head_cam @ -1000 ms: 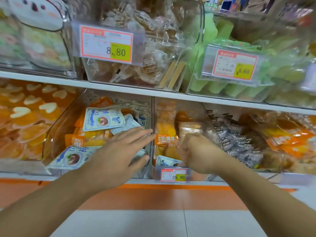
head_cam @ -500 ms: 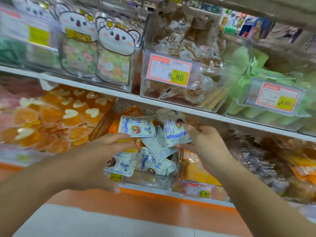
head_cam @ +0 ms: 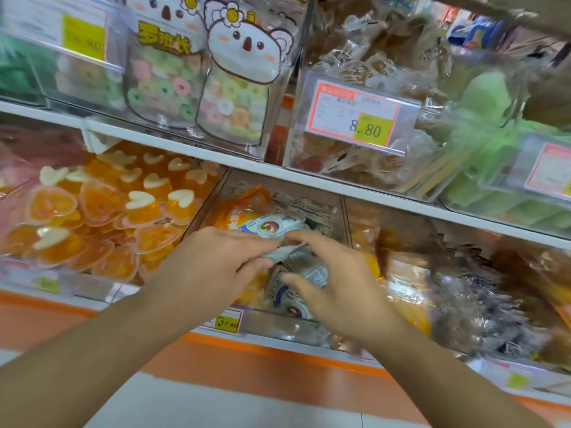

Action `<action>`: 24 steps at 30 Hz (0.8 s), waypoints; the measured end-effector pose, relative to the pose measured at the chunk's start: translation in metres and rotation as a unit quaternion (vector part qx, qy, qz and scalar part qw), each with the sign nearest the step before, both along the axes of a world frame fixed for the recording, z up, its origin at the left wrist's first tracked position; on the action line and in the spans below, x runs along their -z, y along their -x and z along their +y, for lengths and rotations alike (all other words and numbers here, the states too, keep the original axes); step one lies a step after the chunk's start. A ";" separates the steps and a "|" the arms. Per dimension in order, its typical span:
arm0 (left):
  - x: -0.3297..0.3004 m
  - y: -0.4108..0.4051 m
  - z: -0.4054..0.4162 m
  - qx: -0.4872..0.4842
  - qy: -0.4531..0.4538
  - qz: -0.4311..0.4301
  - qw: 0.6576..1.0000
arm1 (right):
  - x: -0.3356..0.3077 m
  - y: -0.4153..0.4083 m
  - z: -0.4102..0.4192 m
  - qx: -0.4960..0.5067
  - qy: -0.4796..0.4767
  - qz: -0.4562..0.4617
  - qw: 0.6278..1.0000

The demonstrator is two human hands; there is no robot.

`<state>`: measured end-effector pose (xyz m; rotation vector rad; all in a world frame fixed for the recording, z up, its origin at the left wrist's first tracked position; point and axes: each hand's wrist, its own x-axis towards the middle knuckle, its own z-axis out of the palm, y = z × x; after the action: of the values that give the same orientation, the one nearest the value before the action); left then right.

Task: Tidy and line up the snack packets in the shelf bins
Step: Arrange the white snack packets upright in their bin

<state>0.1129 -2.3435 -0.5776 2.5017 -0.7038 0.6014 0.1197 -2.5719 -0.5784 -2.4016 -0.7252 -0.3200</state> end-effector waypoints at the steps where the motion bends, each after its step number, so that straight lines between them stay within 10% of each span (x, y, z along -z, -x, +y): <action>1: 0.001 -0.002 -0.004 -0.001 0.019 -0.008 1.000 | -0.003 -0.003 0.000 0.014 -0.037 -0.012 0.999; 9: 0.005 -0.011 0.005 -0.081 -0.050 0.026 0.995 | -0.005 0.003 -0.027 0.030 -0.058 -0.148 0.987; 15: 0.022 -0.027 0.008 -0.115 -0.128 0.045 0.984 | -0.001 -0.007 -0.046 0.106 0.112 -0.298 0.942; 24: 0.024 -0.034 -0.001 -0.129 -0.109 0.073 0.983 | -0.013 -0.058 -0.005 0.172 0.275 0.116 0.939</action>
<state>0.1465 -2.3441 -0.6020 2.8337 -0.4112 0.4428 0.1773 -2.5765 -0.5656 -3.0358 -0.3016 0.0456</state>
